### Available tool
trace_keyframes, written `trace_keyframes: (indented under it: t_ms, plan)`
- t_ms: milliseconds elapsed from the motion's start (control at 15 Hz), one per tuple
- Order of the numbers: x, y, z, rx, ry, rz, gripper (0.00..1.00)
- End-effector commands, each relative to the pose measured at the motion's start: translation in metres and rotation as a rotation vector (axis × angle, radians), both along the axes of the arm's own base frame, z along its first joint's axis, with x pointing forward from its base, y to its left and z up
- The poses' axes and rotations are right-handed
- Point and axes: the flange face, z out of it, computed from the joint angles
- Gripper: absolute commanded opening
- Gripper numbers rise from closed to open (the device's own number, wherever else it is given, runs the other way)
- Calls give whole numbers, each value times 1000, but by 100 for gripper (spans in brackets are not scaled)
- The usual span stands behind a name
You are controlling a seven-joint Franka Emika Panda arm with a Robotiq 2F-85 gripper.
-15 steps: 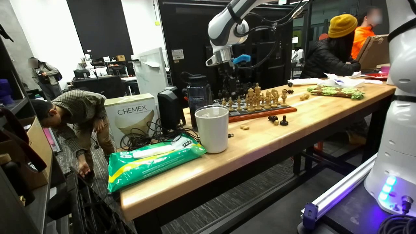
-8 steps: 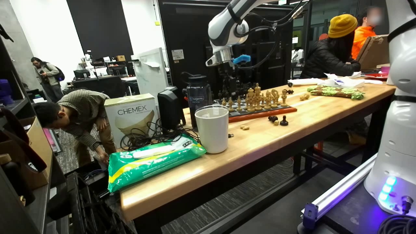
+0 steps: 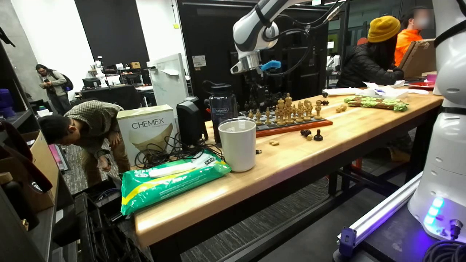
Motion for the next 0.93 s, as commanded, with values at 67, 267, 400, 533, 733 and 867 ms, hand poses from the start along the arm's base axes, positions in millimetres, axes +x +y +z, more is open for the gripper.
trace_keyframes:
  t_ms: [67, 267, 400, 533, 733, 867]
  plan:
    - [0, -2, 19, -40, -26, 14, 37]
    - [-1, -7, 39, -60, -52, -10, 33]
    - [-5, -16, 65, -57, -72, -67, 29]
    - [-9, -31, 95, -52, -91, -153, 38]
    - [-16, -68, 146, -41, -88, -333, 59]
    - [-21, -98, 171, -26, -80, -446, 70]
